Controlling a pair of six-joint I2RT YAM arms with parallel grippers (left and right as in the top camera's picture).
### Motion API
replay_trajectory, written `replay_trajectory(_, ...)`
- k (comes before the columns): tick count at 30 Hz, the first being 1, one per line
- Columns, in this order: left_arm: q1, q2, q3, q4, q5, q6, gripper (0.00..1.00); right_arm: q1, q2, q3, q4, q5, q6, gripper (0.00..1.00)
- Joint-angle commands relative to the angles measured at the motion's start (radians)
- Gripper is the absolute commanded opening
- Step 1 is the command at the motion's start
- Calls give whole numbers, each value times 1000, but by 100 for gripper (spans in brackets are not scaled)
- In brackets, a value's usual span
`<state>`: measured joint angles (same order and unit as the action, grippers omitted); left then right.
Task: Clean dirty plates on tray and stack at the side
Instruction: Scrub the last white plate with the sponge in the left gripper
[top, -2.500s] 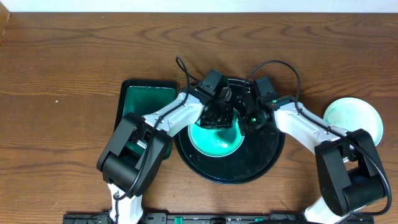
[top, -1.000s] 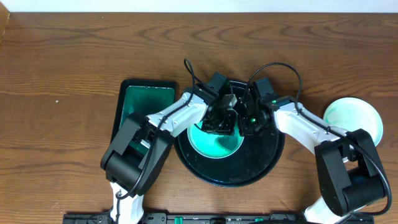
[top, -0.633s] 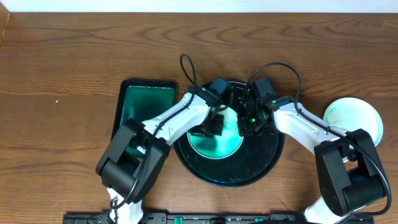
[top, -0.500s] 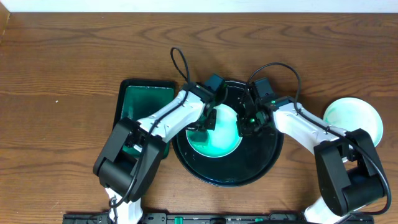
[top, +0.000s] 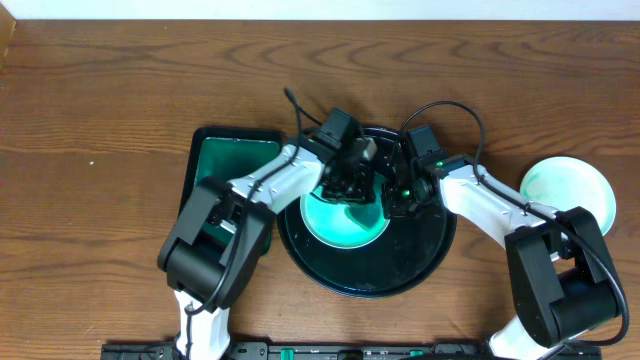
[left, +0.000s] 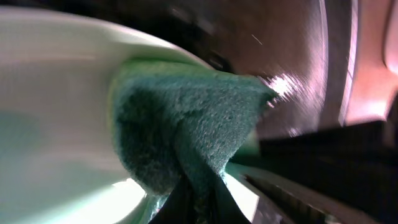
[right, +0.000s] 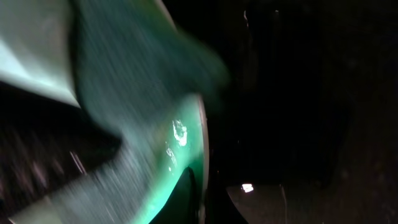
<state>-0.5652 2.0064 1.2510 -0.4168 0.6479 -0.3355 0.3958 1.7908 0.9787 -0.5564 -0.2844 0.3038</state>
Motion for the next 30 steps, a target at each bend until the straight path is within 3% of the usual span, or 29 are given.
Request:
replay_trajectory(1, -51, 27, -5, -34, 133, 24, 7, -2, 33, -26, -5, 78, -35, 1)
replay_trajectory(4, -49, 21, -5, -176, -34, 15, 7, -2, 33, -26, -4, 78, -35, 1)
replay_trajectory(8, -39, 0, -5, -340, -470, -66, 7, -2, 33, -26, -3, 78, -34, 1)
replay_trajectory(12, -5, -11, -5, -407, -840, -74, 7, -2, 33, -26, -2, 78, -35, 1)
replay_trajectory(15, 34, -11, -5, -409, -989, -73, 7, -2, 33, -26, 1, 78, -35, 1)
replay_trajectory(19, 63, -11, -5, -391, -980, -73, 7, -2, 33, -26, 4, 78, -35, 1)
replay_trajectory(25, 67, -23, 0, -379, -694, -61, 7, -2, 33, -26, 3, 78, -34, 1)
replay_trajectory(30, 80, -136, 26, -379, -447, 1, 7, -2, 33, -26, 3, 105, -27, 1)
